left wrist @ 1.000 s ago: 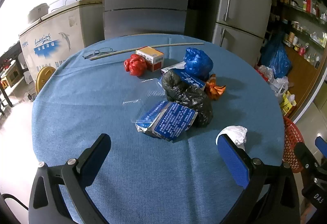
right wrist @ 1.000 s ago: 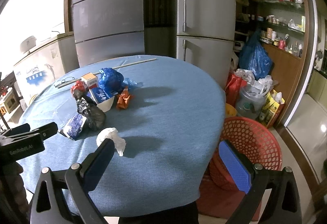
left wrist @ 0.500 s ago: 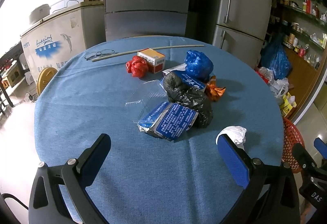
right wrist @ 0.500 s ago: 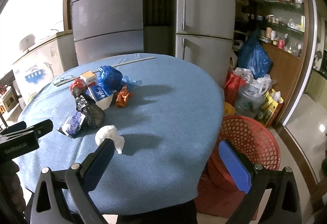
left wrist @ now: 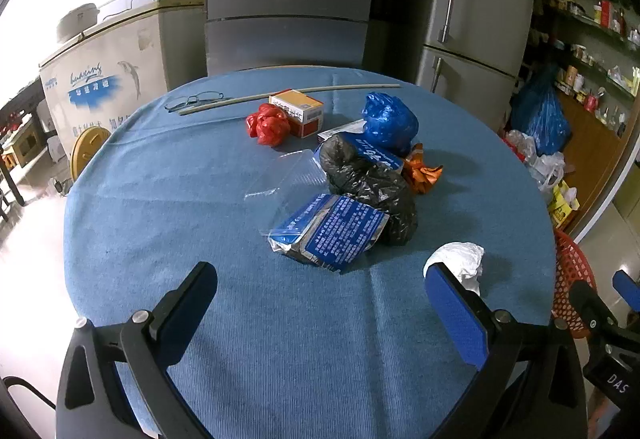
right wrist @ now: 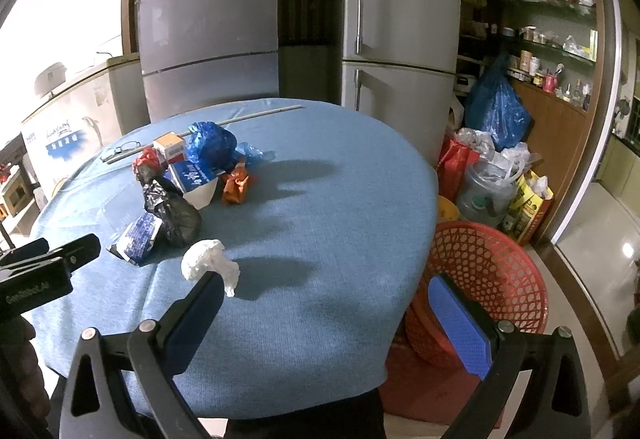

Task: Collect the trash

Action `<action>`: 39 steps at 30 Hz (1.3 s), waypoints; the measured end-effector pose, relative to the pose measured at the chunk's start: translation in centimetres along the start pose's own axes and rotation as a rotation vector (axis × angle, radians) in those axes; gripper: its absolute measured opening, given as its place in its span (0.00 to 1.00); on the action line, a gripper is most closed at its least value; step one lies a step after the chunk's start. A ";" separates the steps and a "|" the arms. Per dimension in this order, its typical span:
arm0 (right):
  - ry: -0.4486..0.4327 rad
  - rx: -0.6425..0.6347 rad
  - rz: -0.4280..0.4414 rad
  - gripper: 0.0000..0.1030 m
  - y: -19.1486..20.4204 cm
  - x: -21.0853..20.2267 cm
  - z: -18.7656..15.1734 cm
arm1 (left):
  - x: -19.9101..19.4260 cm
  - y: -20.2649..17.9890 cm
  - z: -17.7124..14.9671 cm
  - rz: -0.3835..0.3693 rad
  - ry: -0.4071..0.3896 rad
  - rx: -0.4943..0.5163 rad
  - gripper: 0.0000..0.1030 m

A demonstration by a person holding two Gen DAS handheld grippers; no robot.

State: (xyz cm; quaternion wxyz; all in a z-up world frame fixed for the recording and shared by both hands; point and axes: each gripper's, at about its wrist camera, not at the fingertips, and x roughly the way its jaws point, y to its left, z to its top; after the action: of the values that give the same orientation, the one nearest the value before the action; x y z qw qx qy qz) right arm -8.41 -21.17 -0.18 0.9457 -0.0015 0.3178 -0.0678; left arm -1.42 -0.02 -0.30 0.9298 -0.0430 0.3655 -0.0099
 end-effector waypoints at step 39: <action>0.184 -0.034 0.324 1.00 6.0 8.9 2.7 | 2.7 6.0 -1.2 0.006 0.108 -0.152 1.00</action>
State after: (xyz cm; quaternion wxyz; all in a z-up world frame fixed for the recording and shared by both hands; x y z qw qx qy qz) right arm 1.00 -16.50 -3.59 0.9111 0.0398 0.4001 0.0910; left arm -0.29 5.76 -3.51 0.9028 -0.1120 0.4147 0.0184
